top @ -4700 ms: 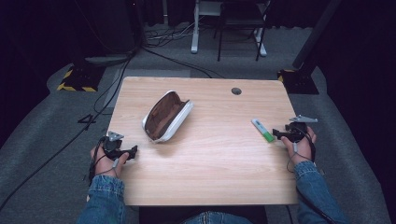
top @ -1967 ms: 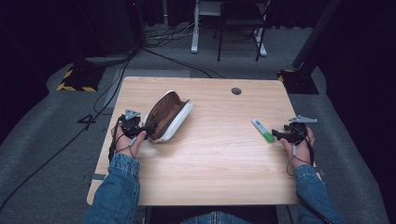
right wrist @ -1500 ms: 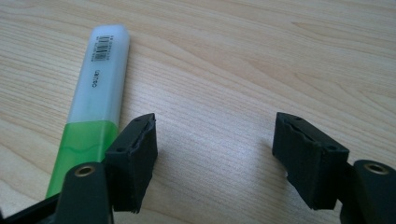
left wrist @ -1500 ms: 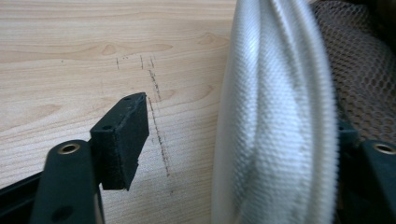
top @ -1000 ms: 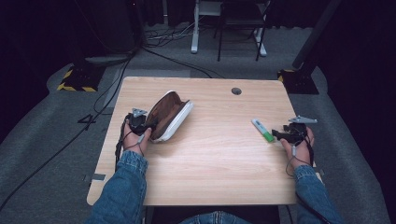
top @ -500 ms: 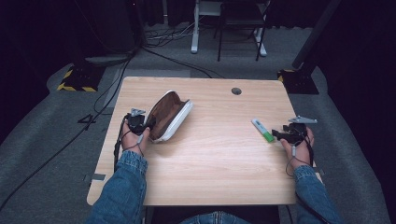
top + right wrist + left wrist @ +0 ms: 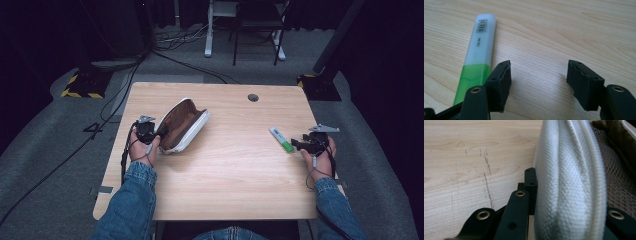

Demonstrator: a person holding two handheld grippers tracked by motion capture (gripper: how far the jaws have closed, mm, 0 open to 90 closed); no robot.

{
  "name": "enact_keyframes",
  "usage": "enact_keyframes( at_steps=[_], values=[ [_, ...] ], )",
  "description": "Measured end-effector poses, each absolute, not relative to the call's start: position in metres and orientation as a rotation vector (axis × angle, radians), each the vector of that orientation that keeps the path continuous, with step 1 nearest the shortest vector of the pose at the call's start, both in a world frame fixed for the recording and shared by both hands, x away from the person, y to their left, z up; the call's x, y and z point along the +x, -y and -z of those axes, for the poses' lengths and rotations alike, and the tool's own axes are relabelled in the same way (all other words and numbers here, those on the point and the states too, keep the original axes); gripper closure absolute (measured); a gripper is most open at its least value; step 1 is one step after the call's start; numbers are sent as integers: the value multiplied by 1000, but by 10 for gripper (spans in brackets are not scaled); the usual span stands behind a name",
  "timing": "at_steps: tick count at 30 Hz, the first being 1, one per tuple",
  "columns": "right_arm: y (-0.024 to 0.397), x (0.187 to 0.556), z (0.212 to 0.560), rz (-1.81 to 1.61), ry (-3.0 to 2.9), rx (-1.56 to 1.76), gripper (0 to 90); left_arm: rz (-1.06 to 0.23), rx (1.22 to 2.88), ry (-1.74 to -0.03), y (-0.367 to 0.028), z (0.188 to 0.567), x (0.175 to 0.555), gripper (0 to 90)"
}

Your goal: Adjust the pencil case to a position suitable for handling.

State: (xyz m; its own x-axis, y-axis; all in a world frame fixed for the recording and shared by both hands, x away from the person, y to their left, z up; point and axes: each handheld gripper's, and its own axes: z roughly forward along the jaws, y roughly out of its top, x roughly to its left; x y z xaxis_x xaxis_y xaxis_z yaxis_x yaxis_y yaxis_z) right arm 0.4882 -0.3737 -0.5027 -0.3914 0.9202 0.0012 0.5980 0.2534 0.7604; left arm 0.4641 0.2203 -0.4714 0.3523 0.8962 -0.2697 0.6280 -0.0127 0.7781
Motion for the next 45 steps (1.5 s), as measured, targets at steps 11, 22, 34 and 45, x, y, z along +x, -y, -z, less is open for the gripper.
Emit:
enact_keyframes(
  at_steps=[11, 22, 34, 45],
  values=[
    [374, 488, 503, -964, -2086, 1368, 385, -324, 1731, -1278, -210, 452, 449, 836],
    [373, 487, 503, -970, -2091, 1367, 395, -286, 1794, -1181, -189, 438, 432, 836],
    [373, 487, 503, -970, -2091, 1364, 396, -215, 1846, -1068, -162, 429, 418, 835],
    [373, 486, 503, -969, -2092, 1363, 396, -160, 1893, -972, -145, 426, 412, 835]
  ],
)
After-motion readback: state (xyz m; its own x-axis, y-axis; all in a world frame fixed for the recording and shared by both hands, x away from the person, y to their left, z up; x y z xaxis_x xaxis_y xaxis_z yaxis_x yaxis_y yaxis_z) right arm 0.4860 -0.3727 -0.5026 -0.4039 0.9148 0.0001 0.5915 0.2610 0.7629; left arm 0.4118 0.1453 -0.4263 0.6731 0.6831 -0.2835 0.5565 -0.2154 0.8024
